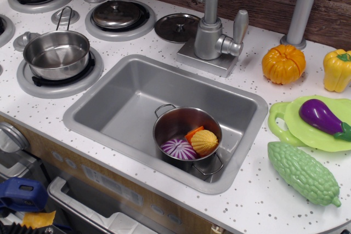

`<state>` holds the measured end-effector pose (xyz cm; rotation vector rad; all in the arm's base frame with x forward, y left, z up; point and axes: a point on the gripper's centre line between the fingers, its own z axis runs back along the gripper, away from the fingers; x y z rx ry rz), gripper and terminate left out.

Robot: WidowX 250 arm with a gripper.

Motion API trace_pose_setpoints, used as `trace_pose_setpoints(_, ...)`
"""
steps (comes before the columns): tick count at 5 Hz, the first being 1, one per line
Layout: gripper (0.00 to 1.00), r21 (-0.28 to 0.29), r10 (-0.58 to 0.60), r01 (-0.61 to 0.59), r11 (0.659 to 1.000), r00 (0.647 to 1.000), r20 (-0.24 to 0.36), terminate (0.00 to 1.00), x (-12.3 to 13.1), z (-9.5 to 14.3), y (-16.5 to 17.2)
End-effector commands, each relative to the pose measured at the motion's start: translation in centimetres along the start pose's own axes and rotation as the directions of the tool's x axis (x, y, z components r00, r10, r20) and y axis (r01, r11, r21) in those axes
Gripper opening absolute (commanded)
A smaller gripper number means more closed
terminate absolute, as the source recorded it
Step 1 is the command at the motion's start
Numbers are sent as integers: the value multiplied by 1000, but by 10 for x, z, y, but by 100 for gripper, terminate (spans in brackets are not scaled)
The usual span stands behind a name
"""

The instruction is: Turn faucet front to left

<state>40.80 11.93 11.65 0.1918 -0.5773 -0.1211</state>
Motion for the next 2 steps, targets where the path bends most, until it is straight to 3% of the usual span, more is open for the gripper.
trace_pose_setpoints(1, 0, 23, -31, 30, 999, 998, 57, 0, 19, -2, 7)
trace_pose_setpoints(2, 0, 20, -41, 40, 999, 998, 45, 100, 25, -1, 8)
